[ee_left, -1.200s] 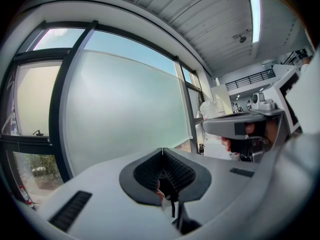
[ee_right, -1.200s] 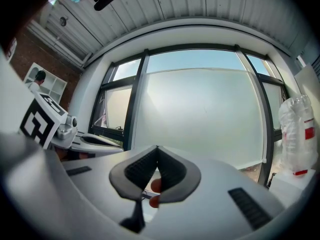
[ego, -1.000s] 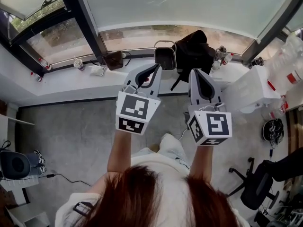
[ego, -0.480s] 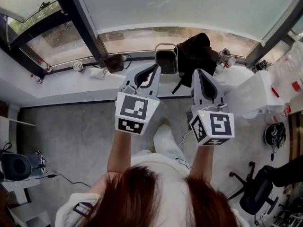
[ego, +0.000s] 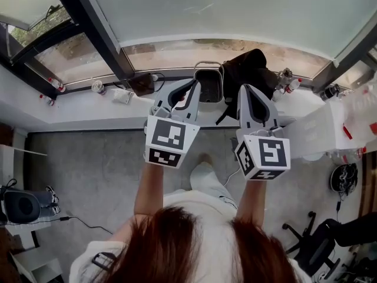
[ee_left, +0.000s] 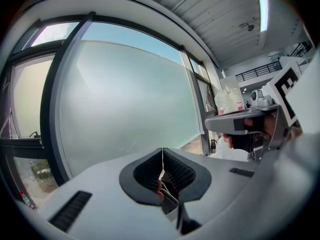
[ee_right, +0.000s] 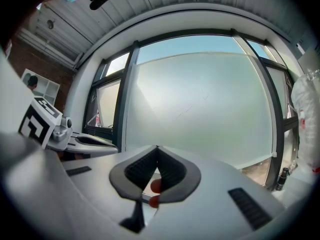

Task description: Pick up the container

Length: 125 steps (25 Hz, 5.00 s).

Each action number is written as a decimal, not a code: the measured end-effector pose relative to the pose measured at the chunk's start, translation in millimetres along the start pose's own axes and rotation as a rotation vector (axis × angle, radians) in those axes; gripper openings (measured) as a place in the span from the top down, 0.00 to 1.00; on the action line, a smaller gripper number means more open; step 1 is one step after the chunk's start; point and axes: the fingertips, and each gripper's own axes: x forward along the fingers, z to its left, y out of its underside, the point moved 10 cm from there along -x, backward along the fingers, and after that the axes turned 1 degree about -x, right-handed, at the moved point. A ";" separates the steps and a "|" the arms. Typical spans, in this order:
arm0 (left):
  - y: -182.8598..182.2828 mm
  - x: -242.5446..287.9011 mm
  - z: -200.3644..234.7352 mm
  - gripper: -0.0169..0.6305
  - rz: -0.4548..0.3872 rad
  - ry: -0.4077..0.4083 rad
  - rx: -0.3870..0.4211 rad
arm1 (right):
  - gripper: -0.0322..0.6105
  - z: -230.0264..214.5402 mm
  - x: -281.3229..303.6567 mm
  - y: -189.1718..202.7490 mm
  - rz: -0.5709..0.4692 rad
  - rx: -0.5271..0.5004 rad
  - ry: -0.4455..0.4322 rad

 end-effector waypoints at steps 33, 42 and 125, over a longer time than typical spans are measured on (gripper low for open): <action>2.6 157.1 28.9 0.94 0.078 -0.153 -0.060 | 0.91 -113.3 148.9 41.8 0.101 -0.133 -0.131; 17.4 181.4 38.2 0.94 0.102 -0.142 -0.089 | 0.91 -122.7 171.5 60.4 0.148 -0.150 -0.127; 351.0 430.1 145.8 0.77 0.609 0.102 -0.071 | 0.75 -138.5 418.7 391.5 0.859 -0.560 -0.190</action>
